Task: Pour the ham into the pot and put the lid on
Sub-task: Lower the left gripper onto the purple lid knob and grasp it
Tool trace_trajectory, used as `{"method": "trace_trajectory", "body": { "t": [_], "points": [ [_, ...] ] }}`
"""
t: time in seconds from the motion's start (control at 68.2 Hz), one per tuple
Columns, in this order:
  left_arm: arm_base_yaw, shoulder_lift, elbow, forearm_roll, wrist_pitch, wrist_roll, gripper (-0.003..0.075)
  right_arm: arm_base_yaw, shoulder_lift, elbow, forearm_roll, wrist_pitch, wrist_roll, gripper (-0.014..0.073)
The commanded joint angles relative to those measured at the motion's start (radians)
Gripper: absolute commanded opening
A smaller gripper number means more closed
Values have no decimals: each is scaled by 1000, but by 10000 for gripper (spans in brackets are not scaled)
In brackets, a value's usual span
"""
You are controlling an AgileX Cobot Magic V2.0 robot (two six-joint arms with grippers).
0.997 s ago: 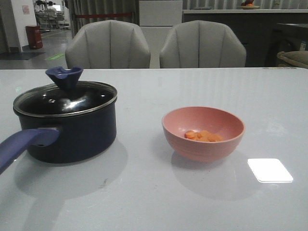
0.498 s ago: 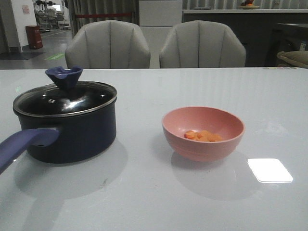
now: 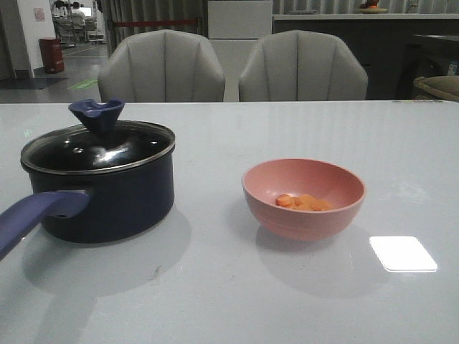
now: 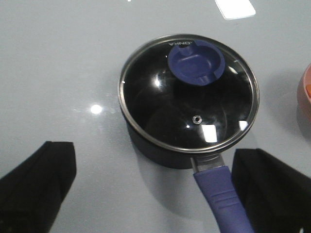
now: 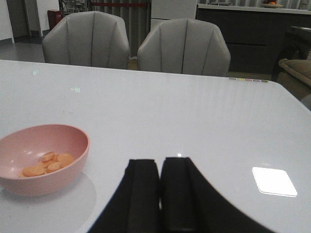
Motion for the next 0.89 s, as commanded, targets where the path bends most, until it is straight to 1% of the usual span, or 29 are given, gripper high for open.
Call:
{"method": "trace_trajectory", "body": {
  "t": [0.0, 0.176, 0.264, 0.396, 0.498, 0.572, 0.689, 0.879],
  "points": [
    [-28, 118, -128, -54, -33, -9, 708, -8, -20, -5, -14, -82, -3, 157],
    [-76, 313, -307, -54, 64, -9, 708, -8, -20, -5, -14, -82, -3, 157],
    [-101, 407, -401, -54, 112, -56, 708, -8, -20, -5, -14, -82, -3, 157],
    [-109, 505, -499, -54, 159, -97, 707, -8, -20, -5, -14, -82, -3, 157],
    [-109, 561, -552, -33, 189, -131, 684, -8, -20, -5, -14, -82, -3, 157],
    [-109, 598, -585, -1, 214, -161, 652, -8, -20, -5, -14, -82, -3, 157],
    [-109, 645, -622, 10, 249, -163, 617, -8, -20, -5, -14, -82, -3, 157],
    [-109, 693, -650, 12, 262, -170, 617, -8, -20, -5, -14, -82, -3, 157]
  ]
}}
